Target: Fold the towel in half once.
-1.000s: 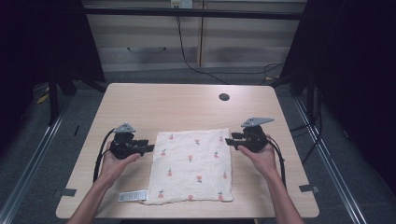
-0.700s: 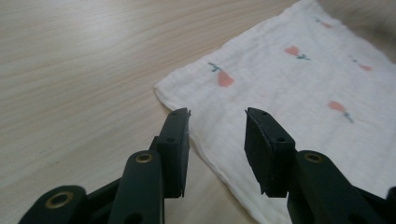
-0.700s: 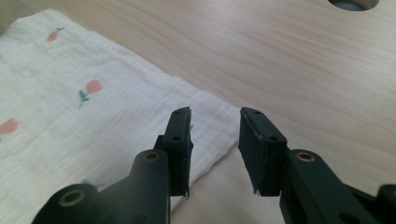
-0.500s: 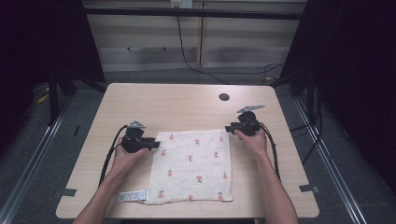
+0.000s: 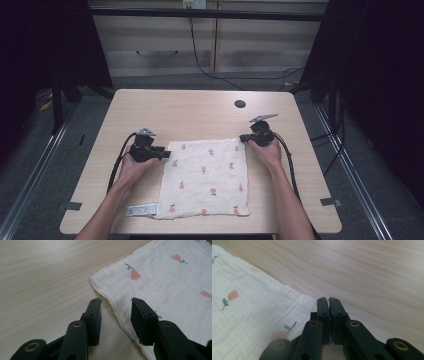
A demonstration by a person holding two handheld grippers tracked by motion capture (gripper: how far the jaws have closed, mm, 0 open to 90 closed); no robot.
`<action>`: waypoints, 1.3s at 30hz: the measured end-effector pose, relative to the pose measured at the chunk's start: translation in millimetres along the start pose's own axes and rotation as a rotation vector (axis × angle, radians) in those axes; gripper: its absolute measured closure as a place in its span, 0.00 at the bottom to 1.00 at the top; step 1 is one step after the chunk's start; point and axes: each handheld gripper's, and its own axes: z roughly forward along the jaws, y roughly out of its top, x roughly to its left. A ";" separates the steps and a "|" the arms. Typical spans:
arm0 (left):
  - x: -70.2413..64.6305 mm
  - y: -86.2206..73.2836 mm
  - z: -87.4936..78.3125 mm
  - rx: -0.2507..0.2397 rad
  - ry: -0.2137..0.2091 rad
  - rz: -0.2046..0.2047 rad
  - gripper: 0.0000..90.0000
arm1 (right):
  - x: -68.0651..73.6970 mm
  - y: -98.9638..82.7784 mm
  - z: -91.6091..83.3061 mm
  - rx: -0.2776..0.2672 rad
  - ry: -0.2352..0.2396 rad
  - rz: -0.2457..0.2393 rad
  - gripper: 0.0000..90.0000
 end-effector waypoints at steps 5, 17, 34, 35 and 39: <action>3.0 14.1 3.4 -0.017 0.029 -0.004 0.62 | 2.7 -1.7 0.7 -0.005 -0.010 0.019 0.99; 15.4 23.7 19.2 0.017 0.047 0.004 0.67 | 2.1 -3.6 1.4 -0.025 -0.001 0.032 0.99; 5.5 27.3 31.0 0.039 0.114 0.165 0.82 | 2.7 -3.9 1.0 -0.021 -0.005 0.021 0.99; 4.2 27.2 31.4 0.038 0.117 0.179 0.83 | 4.1 -4.3 1.2 -0.027 -0.017 0.026 0.99; 4.6 27.3 31.6 0.037 0.089 0.165 0.94 | 4.7 -5.1 1.3 -0.035 -0.022 0.023 0.99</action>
